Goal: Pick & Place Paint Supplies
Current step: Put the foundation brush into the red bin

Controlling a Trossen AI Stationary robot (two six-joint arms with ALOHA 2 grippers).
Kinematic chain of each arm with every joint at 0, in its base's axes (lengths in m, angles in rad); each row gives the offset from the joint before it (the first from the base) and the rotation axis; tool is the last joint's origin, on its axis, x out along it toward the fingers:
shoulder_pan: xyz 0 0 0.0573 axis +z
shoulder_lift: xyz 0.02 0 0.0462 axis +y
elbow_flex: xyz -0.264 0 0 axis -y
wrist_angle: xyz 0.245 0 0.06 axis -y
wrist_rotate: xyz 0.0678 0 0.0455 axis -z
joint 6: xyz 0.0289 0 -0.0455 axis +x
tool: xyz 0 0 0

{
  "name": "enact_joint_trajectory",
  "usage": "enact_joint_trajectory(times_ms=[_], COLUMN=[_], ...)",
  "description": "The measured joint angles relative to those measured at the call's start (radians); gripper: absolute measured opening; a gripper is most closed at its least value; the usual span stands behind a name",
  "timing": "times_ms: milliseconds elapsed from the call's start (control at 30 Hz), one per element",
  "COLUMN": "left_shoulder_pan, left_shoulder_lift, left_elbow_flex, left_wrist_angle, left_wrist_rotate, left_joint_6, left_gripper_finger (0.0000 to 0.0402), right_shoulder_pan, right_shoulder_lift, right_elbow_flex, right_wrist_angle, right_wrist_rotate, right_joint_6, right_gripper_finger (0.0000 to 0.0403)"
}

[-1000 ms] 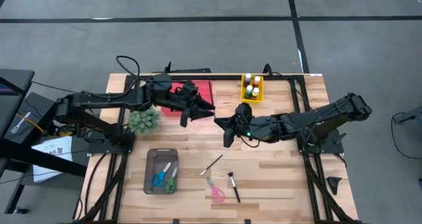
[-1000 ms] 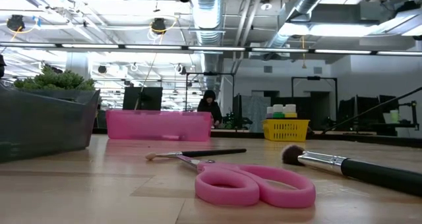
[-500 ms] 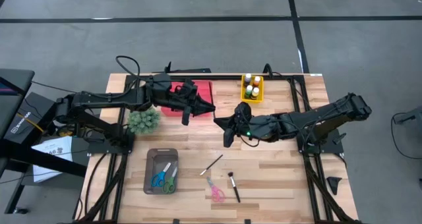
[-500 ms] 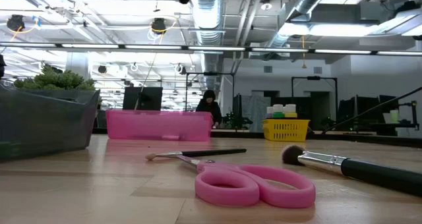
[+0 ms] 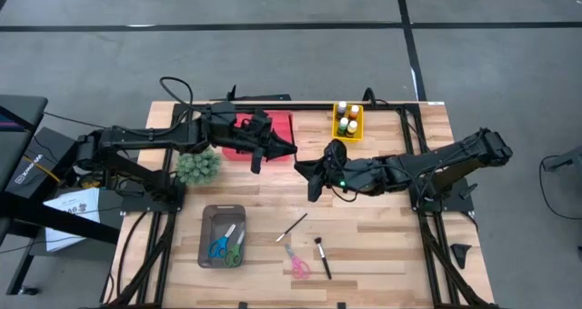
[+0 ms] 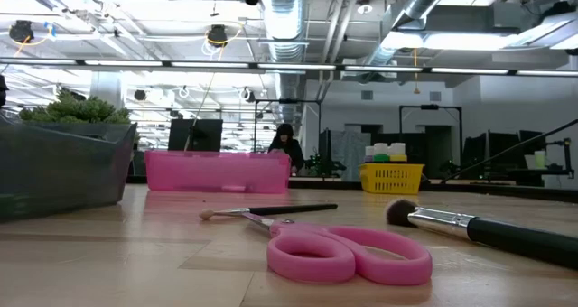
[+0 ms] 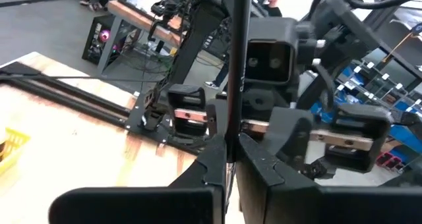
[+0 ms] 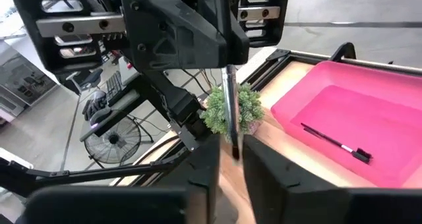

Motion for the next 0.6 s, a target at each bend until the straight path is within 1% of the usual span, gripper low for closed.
enact_joint_trajectory(times_ms=[133, 233, 333, 467, 600], left_shoulder_pan=[0.025, 0.05, 0.089, 0.139, 0.166], left_shoulder_lift=[0.0, -0.018, -0.051, -0.076, -0.081], left_elbow_flex=[0.0, 0.0, 0.0, 0.0, 0.0], left_wrist_angle=[-0.03, -0.086, -0.21, -0.413, -0.487], left_wrist_rotate=[-0.002, -0.006, -0.011, -0.069, -0.075], left_joint_6=[0.012, 0.062, 0.14, 0.278, 0.349], left_gripper_finger=[0.0006, 0.0006, 0.0006, 0.0006, 0.0006], right_shoulder_pan=[0.0, 0.001, 0.009, 0.032, 0.059], right_shoulder_lift=[0.0, 0.0, 0.0, 0.0, 0.0], right_elbow_flex=[0.0, 0.0, 0.0, 0.0, 0.0], right_wrist_angle=[-0.009, -0.026, -0.09, -0.225, -0.389], right_wrist_rotate=[0.0, 0.0, 0.0, 0.0, 0.001], right_joint_6=[0.026, 0.033, 0.085, 0.221, 0.405], right_gripper_finger=[0.0108, 0.0142, 0.017, 0.0194, 0.02])
